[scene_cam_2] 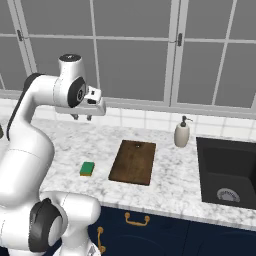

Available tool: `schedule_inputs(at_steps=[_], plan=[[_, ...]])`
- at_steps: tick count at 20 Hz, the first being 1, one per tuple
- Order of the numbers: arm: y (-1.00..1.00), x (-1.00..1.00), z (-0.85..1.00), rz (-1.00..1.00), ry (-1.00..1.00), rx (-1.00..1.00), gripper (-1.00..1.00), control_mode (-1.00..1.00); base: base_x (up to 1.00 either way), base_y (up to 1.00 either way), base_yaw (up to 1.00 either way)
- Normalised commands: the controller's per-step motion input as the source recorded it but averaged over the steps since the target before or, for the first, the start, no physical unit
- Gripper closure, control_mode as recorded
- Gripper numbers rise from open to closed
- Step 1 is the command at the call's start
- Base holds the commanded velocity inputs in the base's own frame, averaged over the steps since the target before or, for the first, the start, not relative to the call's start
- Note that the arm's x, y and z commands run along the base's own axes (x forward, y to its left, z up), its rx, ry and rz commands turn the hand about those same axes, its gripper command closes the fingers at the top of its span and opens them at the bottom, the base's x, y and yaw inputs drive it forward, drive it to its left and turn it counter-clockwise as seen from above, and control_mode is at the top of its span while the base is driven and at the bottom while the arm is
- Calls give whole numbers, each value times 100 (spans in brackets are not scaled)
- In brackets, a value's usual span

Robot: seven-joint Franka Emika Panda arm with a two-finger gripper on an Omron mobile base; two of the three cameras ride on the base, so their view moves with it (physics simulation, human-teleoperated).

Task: Pick up the sponge from the counter and clean the cutting board by briefly scrubbing or pressing down on the cutting board. Once finished, release the sponge.

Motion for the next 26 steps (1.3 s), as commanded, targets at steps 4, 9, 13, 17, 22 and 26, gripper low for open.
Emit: schedule_inputs(at_steps=[4, 9, 13, 17, 22, 26], plan=[[17, -10, -3, 0, 0, 0, -100, -100, 0, 0, 0], [18, -11, -66, 0, 8, 17, -100, -100, 0, 0, 0], [1, 0, -93, 0, 10, 1, -100, -100, 0, 0, 0], [7, 0, -81, 0, 9, 0, -100, -100, 0, 0, 0], [9, 1, -73, 0, 5, -5, -100, -100, 0, 0, 0], [16, 1, -34, 0, 0, -14, -100, -100, 0, 0, 0]])
